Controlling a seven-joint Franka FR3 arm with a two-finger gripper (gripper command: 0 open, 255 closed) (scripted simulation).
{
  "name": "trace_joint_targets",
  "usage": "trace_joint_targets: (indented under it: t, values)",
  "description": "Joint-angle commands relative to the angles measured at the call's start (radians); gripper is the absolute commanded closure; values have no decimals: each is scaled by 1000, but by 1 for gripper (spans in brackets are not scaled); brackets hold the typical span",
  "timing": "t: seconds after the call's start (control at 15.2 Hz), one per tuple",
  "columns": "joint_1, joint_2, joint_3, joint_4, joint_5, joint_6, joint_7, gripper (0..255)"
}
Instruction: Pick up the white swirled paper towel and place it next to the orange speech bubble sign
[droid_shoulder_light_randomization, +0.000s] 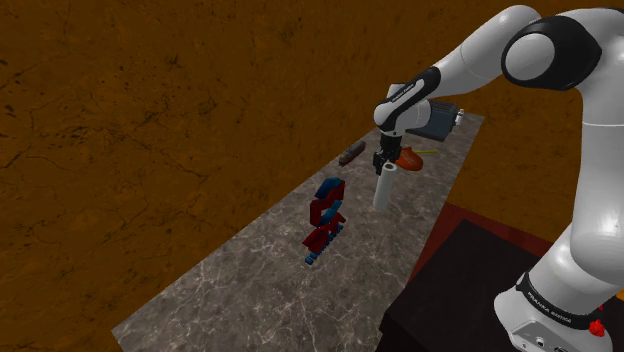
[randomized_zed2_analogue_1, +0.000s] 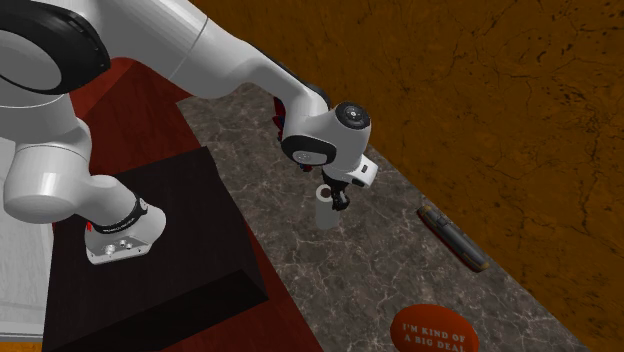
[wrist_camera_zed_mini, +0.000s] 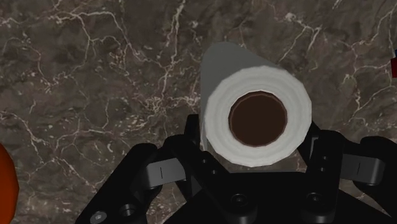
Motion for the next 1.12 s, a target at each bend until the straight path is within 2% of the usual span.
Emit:
trace_joint_targets:
  t: [0.0, 0.33, 1.06]
  values:
    - [0, 0, 1, 0, 0, 0, 0, 255]
    - [0, 0, 1, -1, 0, 0, 0, 255]
    - [15, -99, -20, 20, -41, -116, 31, 255]
